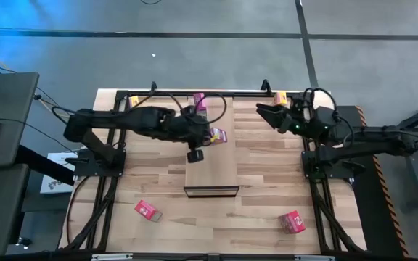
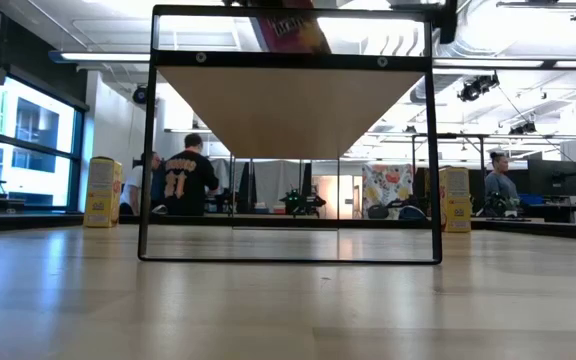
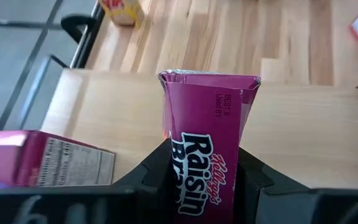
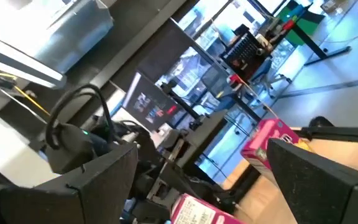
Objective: Stack cereal on shelf
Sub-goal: Put the purple cereal box on the shelf aligned with the other purple cereal box
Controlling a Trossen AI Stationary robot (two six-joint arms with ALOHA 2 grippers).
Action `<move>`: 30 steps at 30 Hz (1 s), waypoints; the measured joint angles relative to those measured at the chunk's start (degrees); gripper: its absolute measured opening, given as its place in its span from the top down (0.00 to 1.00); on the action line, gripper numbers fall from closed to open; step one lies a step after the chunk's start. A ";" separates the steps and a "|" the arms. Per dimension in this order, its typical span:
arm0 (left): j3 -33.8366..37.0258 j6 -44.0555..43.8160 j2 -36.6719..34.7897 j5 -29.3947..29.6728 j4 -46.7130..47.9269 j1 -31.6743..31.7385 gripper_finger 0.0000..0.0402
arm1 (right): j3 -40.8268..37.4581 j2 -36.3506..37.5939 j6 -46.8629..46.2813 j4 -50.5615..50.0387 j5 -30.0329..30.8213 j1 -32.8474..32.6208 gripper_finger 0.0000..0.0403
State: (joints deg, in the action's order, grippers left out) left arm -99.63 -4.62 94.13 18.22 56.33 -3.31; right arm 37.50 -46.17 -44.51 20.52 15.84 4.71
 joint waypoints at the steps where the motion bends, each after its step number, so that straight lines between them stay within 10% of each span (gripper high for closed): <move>1: 0.00 -0.40 0.55 -0.23 0.04 0.34 0.77 | 0.00 -0.87 0.00 0.57 0.02 0.00 0.12; 14: 0.00 4.05 1.59 -2.79 0.16 2.08 0.75 | 0.00 -4.51 7.52 11.00 2.40 0.55 0.12; 30: 0.00 -3.83 1.59 -2.65 -1.53 2.18 0.48 | 0.00 -4.46 12.47 11.30 -0.05 0.55 0.12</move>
State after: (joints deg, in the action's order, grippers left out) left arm -99.63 -8.45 95.72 15.56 54.80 -1.13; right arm 37.50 -50.63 -32.05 31.82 15.78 5.26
